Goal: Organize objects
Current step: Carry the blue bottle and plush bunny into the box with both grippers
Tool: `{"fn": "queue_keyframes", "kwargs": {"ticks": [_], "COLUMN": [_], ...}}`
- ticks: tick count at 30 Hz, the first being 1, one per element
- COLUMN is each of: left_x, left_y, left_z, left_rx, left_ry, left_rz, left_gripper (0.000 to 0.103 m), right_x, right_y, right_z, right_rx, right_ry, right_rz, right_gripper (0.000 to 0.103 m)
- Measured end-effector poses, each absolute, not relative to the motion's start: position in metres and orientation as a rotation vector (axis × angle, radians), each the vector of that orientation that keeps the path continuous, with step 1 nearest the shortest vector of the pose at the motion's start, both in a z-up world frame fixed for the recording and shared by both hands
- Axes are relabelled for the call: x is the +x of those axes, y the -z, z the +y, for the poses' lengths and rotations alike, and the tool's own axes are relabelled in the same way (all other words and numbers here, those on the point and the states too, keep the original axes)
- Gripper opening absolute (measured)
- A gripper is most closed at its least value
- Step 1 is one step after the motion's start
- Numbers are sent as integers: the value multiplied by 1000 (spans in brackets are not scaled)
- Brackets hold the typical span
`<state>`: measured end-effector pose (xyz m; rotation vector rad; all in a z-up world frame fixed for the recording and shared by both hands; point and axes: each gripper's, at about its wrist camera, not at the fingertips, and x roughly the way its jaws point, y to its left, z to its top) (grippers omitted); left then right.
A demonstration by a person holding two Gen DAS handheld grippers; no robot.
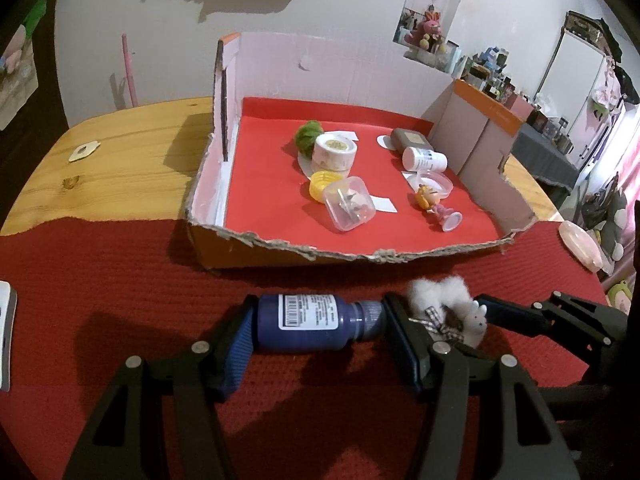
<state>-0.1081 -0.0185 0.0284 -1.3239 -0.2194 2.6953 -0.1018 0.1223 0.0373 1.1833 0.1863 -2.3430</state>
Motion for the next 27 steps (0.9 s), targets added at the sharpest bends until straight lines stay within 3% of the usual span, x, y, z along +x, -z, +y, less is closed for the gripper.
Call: {"fn": "queue_keyframes", "kwargs": {"ticks": [27], "left_x": [-97], "left_y": [-65], "left_z": [-18], "left_rx": [-1207], "left_ry": [-2734], "left_rz": [-206], "left_gripper": [63], "right_x": [-87], "right_y": [-78], "right_z": [131], "right_rx": [1080], "right_ry": [2396], "right_rz": [173], "right_gripper": [42]}}
